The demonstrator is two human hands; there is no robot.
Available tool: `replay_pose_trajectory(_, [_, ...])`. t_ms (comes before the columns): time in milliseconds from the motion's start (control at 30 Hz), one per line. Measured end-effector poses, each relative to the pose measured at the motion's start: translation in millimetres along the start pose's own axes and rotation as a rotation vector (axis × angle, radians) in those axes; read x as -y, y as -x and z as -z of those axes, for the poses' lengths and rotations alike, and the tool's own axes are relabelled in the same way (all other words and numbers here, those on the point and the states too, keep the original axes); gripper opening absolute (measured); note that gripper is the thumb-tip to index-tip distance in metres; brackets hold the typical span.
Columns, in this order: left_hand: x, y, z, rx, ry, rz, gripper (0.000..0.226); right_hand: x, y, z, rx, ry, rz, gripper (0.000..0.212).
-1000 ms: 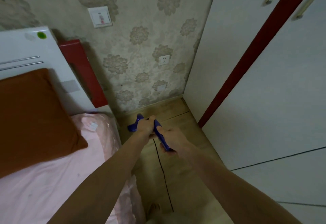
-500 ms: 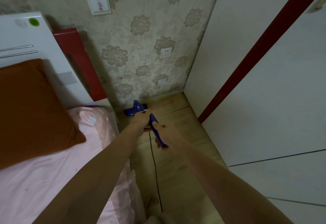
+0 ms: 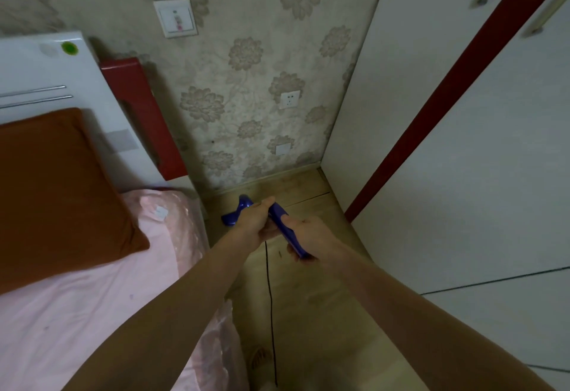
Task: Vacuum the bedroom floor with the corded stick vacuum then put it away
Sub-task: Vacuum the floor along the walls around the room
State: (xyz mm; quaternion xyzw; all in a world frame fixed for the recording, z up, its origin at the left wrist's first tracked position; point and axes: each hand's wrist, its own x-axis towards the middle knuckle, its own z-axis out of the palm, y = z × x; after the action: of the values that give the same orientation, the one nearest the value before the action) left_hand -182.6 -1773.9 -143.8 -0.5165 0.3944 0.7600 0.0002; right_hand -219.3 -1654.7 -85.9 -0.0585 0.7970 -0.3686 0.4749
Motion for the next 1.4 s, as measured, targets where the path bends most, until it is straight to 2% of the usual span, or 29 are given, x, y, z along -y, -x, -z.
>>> replay_pose_trajectory(200, [-18,15,-11,0.012,0.141,-0.024,0.020,33,3,18,0.139,-0.179,-0.033,0.025])
replay_pose_trajectory(367, [-41,28,-16,-0.021,0.232,-0.069,0.021,57,-17,28,0.322,-0.402,-0.083,0.027])
replay_pose_trajectory(533, [-64,39,-24,-0.102,0.248,-0.138,0.016,82,-29,43,0.416,-0.345,-0.053,0.018])
replay_pose_trajectory(767, [-96,36,-36,-0.200,0.321,-0.204,0.016,115,-54,49,0.333,-0.262,0.036,0.034])
replay_pose_trajectory(1067, [-128,14,-33,-0.276,0.386,-0.226,0.017,155,-80,43,0.341,-0.291,0.065,0.039])
replay_pose_trajectory(1200, [-134,17,-21,-0.210,0.360,-0.264,0.021,169,-84,40,0.349,-0.280,0.071,0.032])
replay_pose_trajectory(1400, [-135,31,-1,-0.203,0.226,-0.338,0.027,184,-70,40,0.373,-0.247,0.106,0.017])
